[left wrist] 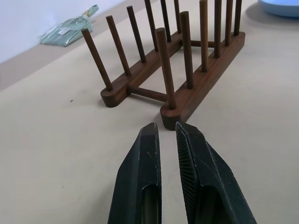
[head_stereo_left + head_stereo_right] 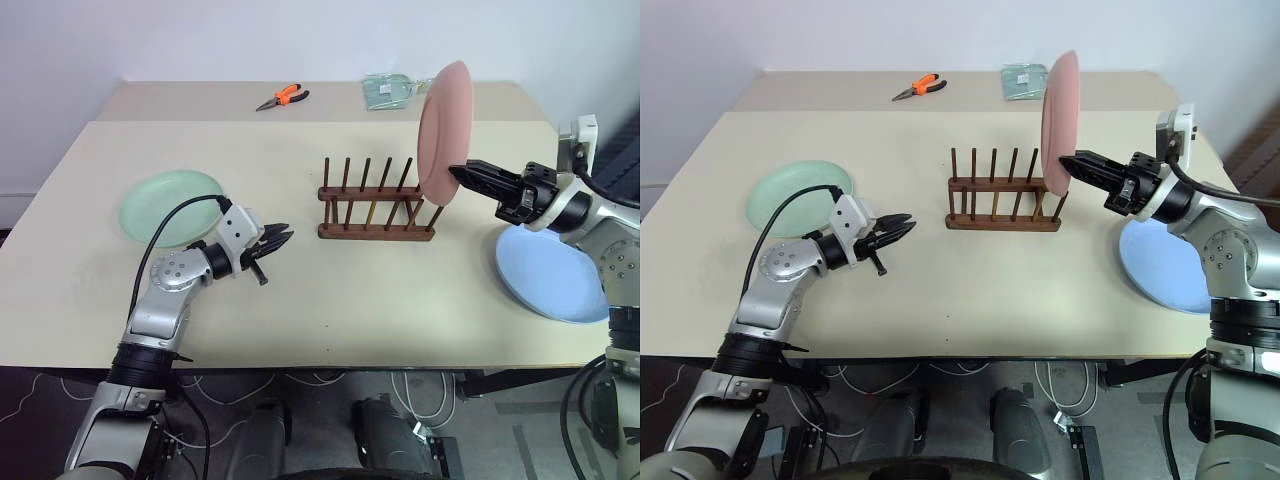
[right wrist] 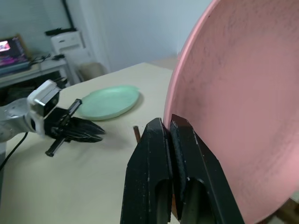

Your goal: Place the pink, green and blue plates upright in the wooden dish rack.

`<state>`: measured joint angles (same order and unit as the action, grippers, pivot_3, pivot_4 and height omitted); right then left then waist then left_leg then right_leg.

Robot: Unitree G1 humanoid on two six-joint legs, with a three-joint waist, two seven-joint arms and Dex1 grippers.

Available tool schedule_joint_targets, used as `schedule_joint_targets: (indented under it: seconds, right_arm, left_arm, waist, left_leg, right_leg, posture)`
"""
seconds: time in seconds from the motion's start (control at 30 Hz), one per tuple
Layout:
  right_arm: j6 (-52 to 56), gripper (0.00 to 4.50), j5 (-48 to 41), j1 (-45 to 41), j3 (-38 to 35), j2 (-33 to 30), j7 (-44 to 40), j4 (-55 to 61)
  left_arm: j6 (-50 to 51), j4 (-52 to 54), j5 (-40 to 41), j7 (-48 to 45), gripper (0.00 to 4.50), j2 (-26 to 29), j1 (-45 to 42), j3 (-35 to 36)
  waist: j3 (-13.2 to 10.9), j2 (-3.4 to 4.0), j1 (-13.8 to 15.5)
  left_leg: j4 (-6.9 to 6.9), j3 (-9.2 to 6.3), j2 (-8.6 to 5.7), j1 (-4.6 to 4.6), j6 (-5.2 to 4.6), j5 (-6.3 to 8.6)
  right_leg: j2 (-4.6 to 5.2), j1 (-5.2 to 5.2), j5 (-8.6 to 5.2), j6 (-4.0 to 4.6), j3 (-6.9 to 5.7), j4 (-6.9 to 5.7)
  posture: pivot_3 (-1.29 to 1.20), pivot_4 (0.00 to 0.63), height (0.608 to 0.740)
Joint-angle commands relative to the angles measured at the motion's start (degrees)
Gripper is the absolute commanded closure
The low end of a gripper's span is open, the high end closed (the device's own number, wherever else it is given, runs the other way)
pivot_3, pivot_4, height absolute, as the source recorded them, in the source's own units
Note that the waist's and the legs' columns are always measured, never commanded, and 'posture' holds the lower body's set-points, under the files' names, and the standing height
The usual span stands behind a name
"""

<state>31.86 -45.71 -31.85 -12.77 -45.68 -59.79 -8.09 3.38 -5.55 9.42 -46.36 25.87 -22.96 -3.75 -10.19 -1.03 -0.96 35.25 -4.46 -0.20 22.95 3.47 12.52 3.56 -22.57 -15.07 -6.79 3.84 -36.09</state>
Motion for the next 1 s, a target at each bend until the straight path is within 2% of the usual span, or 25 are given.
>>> schedule_joint_targets:
  seconds: [0.03, 0.17, 0.27, 0.37, 0.47, 0.57, 0.67, 0.73, 0.77, 0.87, 0.93, 1.0]
  right_arm:
    - [0.4, 4.46, 0.3, 0.0, -2.5, -0.1, -0.6, -1.2]
    - [0.7, 4.46, 0.9, 0.1, -2.6, 0.1, -0.7, -2.3]
    - [0.1, 3.67, 1.8, 0.2, -2.6, 0.1, -0.1, -2.1]
    - [-6.0, 2.26, 6.8, -0.3, -3.2, 0.2, 3.7, -0.8]
    - [-8.3, 2.26, 8.6, -0.9, -5.1, -0.8, 6.4, 0.1]
    - [-9.9, 2.19, 10.6, -0.5, -7.4, -2.7, 8.9, 3.6]
    - [-8.7, 1.26, 10.6, -1.4, -9.2, -4.0, 11.7, 7.9]
    - [-7.6, 0.29, 9.7, -1.7, -9.0, -4.0, 12.6, 12.3]
    - [-7.3, 0.0, 9.5, -1.9, -8.8, -3.9, 13.0, 14.1]
    - [-7.0, 0.0, 11.6, -2.1, -4.7, -3.2, 14.3, 20.6]
    - [-7.0, 0.0, 16.8, -1.7, 8.2, -0.1, 13.6, 27.7]
    - [-7.9, 0.0, 21.8, -1.4, 16.6, 2.6, 13.9, 30.7]
  left_arm:
    - [-0.4, 1.6, 0.6, -0.5, 3.93, 0.1, -0.6, 0.0]
    - [-0.5, 1.5, 0.6, -0.7, 3.93, -0.1, -0.8, 0.0]
    - [-0.3, 1.5, 0.5, -0.8, 3.93, -0.1, -0.7, 0.0]
    - [1.1, 1.8, 0.9, -0.6, 3.93, 0.1, -0.4, 0.6]
    - [4.3, 1.6, 2.6, -0.3, 3.93, 0.3, -0.2, 2.2]
    - [4.7, -0.7, 2.5, 3.9, 3.08, 0.3, -1.1, 5.5]
    - [4.2, -5.5, 0.6, 13.6, 1.64, 0.1, -3.6, 10.6]
    - [4.3, -9.7, -1.2, 22.4, 0.62, 0.1, -6.1, 14.1]
    - [4.6, -11.4, -2.0, 26.0, 0.13, 0.1, -7.1, 15.4]
    - [6.2, -16.0, -4.4, 36.8, 0.05, 1.0, -9.8, 19.3]
    - [11.8, -20.4, -3.3, 49.8, 0.05, 1.5, -12.1, 27.0]
    - [15.5, -21.9, -1.3, 55.0, 0.05, 1.2, -13.1, 31.0]
  waist:
    - [0.0, 0.0, 0.0]
    - [0.0, 0.0, 0.0]
    - [0.0, 0.0, 0.0]
    - [0.0, 0.0, 0.0]
    - [0.0, 0.0, 0.0]
    - [0.0, 0.01, -0.1]
    - [0.0, 0.01, -0.1]
    - [0.0, 0.0, -0.1]
    - [0.0, 0.0, -0.2]
    - [0.0, 0.0, -0.2]
    - [0.0, -0.03, -0.4]
    - [0.0, -0.25, -1.5]
  left_leg:
    - [0.0, 0.0, 0.0, 0.0, 0.0, 0.0]
    - [0.0, 0.0, 0.0, 0.01, 0.0, 0.0]
    - [0.0, 0.01, 0.0, 0.01, 0.0, 0.0]
    - [0.0, 0.01, 0.0, 0.01, 0.0, 0.0]
    - [0.0, 0.01, -0.01, 0.02, 0.0, 0.0]
    - [0.0, 0.01, -0.01, 0.03, 0.0, 0.0]
    - [0.0, 0.0, 0.0, 0.04, 0.0, 0.0]
    - [0.01, -0.01, 0.0, 0.03, 0.0, 0.0]
    - [0.01, -0.01, 0.0, 0.03, 0.0, 0.0]
    - [0.01, -0.02, 0.0, 0.03, 0.0, 0.0]
    - [0.01, -0.02, -0.01, 0.04, 0.0, 0.0]
    - [-0.02, -0.06, 0.06, -0.03, 0.0, 0.0]
  right_leg:
    - [0.0, 0.0, 0.0, 0.0, 0.0, 0.0]
    - [0.0, 0.0, 0.0, 0.0, 0.0, 0.01]
    - [0.0, 0.0, 0.0, 0.0, 0.0, 0.01]
    - [0.0, 0.0, 0.0, -0.01, 0.0, 0.0]
    - [0.0, -0.02, 0.0, -0.01, 0.0, 0.0]
    - [0.0, -0.04, 0.0, -0.02, 0.0, -0.01]
    - [0.0, -0.08, 0.01, -0.02, 0.0, -0.05]
    - [0.0, -0.08, 0.01, -0.03, 0.0, -0.05]
    - [-0.01, -0.08, 0.02, -0.04, 0.0, -0.05]
    - [0.01, -0.07, 0.02, -0.06, 0.0, -0.04]
    - [0.01, -0.07, 0.03, -0.08, 0.0, -0.04]
    - [-0.07, -0.1, 0.03, -0.08, -0.02, -0.12]
  posture:
    - [0.0, 0.15, 0.74]
    - [0.0, 0.15, 0.74]
    - [0.0, 0.15, 0.74]
    - [0.0, 0.15, 0.74]
    - [0.0, 0.15, 0.74]
    - [0.0, 0.15, 0.74]
    - [0.0, 0.15, 0.74]
    - [0.0, 0.15, 0.74]
    - [0.0, 0.15, 0.74]
    - [0.0, 0.15, 0.74]
    - [0.0, 0.15, 0.74]
    - [0.0, 0.15, 0.74]
